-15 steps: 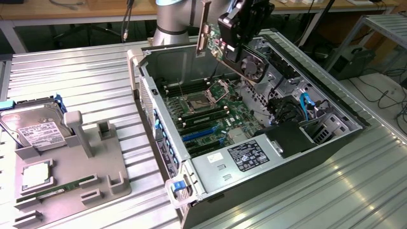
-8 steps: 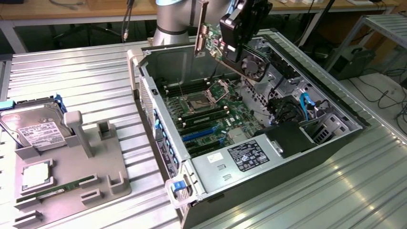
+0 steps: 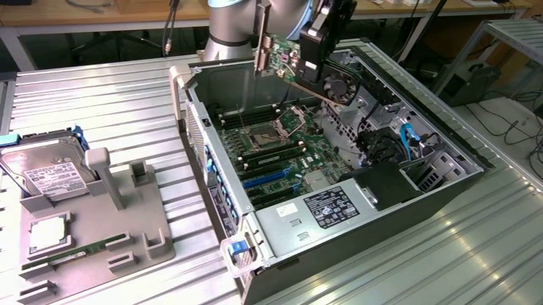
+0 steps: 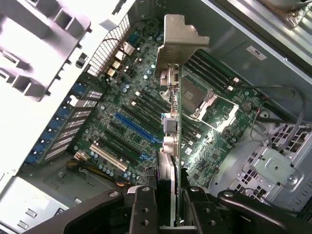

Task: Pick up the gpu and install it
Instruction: 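Insert the gpu into the slot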

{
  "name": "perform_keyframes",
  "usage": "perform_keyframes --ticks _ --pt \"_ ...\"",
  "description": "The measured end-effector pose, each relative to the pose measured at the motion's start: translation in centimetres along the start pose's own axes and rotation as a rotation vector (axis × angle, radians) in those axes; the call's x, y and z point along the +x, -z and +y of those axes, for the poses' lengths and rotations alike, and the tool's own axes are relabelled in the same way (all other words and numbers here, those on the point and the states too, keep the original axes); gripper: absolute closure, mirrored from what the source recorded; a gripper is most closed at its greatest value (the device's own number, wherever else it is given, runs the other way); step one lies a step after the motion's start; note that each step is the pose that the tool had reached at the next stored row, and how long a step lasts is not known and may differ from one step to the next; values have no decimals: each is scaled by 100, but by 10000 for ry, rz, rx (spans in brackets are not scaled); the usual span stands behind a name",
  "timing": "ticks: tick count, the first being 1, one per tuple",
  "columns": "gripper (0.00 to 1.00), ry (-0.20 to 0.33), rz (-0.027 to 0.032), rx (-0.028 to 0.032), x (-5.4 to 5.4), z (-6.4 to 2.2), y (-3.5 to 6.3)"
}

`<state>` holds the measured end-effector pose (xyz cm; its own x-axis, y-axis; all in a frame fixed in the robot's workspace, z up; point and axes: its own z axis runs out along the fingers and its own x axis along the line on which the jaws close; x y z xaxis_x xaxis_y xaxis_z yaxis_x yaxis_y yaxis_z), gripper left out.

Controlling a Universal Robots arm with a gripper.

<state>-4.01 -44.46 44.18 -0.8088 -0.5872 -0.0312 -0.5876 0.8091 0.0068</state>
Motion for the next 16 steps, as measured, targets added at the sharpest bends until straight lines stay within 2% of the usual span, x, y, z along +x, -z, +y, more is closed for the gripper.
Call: perform_keyframes --ticks 5,16 --pt "73 817 5 -25 0 0 0" --pt "73 2145 14 -68 1 -1 0"
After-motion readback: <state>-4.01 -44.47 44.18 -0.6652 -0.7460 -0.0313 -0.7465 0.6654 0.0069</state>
